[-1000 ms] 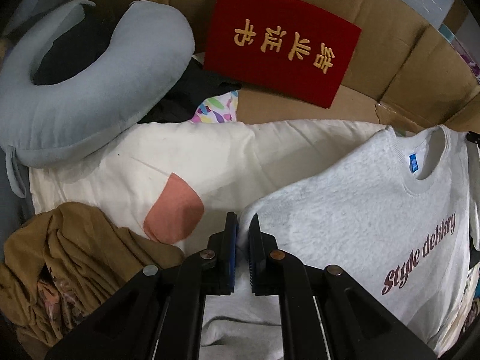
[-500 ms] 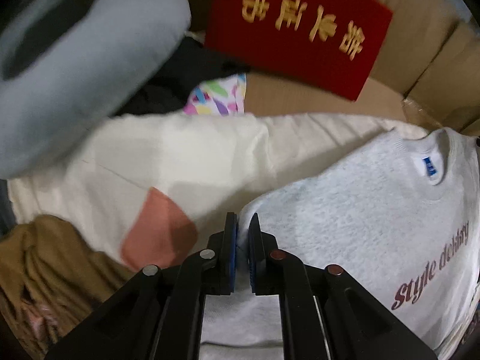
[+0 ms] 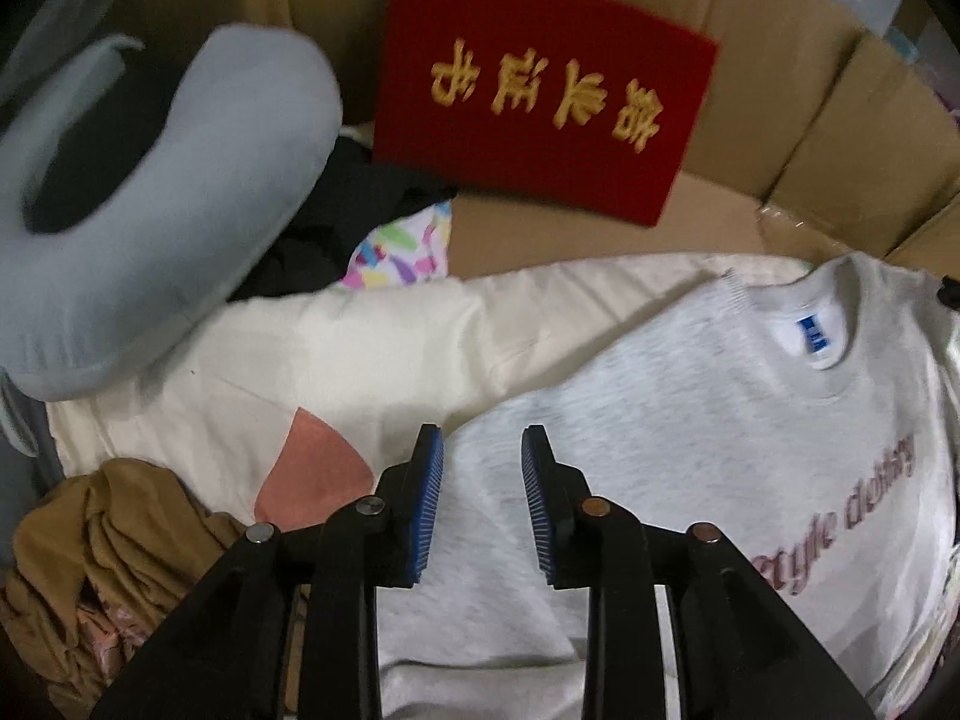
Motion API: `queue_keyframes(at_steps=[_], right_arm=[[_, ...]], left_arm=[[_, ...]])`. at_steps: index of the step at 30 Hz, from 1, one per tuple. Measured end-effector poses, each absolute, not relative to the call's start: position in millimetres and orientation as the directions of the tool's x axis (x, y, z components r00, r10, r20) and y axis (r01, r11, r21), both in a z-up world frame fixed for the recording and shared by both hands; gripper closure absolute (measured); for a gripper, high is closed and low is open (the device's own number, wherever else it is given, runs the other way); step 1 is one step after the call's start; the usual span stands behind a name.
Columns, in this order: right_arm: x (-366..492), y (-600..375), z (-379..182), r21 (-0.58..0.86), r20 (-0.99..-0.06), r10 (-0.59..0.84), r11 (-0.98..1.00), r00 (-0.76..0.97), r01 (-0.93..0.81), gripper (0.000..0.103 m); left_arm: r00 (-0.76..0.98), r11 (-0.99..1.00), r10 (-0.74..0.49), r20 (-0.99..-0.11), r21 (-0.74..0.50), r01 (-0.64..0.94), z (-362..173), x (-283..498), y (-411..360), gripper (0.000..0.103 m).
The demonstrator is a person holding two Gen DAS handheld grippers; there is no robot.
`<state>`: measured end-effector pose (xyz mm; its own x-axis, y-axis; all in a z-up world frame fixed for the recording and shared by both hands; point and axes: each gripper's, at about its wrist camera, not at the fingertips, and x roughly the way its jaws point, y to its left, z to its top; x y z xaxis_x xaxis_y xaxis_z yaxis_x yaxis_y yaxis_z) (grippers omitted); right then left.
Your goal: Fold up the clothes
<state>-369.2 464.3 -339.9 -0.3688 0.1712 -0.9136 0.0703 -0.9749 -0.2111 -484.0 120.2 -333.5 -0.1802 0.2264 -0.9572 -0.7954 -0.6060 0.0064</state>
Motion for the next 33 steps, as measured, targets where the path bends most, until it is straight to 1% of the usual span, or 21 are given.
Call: queue_keyframes(at_steps=[5,7,11,14,22,26,33], right_arm=[[-342.0,470.7,-314.8,-0.149,-0.922,0.114,-0.987,-0.37,0.066,0.081],[-333.9,476.6,-305.6,-0.13,-0.922,0.101,-0.99,-0.374,0.054,0.078],[-344.5,486.0,-286.2,-0.101,-0.921,0.09,-0.995,-0.379,0.008,0.075],[-326.8,498.5,-278.4,-0.092,-0.921,0.097,-0.995,-0.376,-0.033,0.075],[-266.1,555.6,-229.1,-0.088,-0.919,0.133,-0.987,-0.371,-0.137,0.074],[-246.8,571.1,-224.3,-0.096,-0.916,0.158,-0.979,-0.369,-0.182,0.066],[-216.5,593.7,-235.9,-0.081,-0.926,0.169,-0.962,-0.338,-0.261,0.066]], left_arm=[[-0.155,-0.567,0.25,-0.956,-0.014,-0.824,-312.2,-471.7,128.3,0.076],[-0.153,-0.552,0.255,-0.955,-0.014,-0.834,-305.1,-467.5,131.8,0.076],[-0.125,-0.535,0.273,-0.954,-0.042,-0.844,-289.1,-463.6,145.7,0.076],[-0.096,-0.499,0.294,-0.951,-0.067,-0.864,-275.3,-458.0,160.2,0.076],[-0.02,-0.372,0.323,-0.946,-0.108,-0.922,-246.0,-439.4,212.2,0.076],[0.01,-0.299,0.335,-0.942,-0.117,-0.947,-240.8,-420.4,248.2,0.076],[0.093,-0.176,0.328,-0.94,-0.158,-0.972,-248.8,-377.8,306.2,0.076]])
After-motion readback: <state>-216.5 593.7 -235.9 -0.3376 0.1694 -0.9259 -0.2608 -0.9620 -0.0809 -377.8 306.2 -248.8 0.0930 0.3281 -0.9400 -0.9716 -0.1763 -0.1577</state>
